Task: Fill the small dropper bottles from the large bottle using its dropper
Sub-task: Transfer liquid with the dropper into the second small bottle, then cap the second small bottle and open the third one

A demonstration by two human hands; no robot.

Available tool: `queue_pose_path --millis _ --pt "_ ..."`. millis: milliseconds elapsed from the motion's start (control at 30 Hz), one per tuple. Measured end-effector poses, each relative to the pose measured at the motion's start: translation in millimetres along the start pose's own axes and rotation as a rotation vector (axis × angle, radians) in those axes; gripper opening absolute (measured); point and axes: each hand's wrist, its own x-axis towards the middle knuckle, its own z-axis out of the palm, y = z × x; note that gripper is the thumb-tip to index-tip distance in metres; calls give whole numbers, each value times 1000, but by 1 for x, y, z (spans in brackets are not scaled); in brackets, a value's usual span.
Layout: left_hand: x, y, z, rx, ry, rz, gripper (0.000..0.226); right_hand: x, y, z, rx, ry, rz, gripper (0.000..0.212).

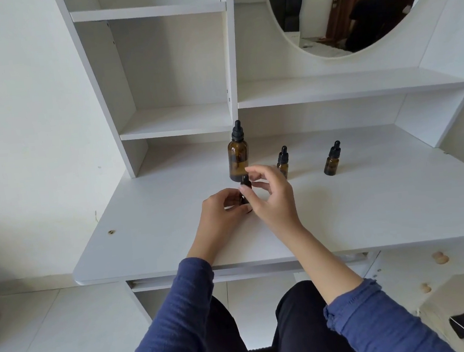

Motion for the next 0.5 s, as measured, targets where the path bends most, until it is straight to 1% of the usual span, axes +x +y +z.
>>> queue_pose_path --millis 67,200,367,500 --pt "0 0 0 -4 4 -9 16 -1 0 -1 25 0 7 27" --pt "0 0 0 10 9 -16 15 -1 0 0 23 -76 29 29" --pt "1 1 1 60 17 7 16 0 1 2 13 -36 55 22" --pt "-1 2 3 87 43 28 14 0 1 4 -20 -10 16 21"
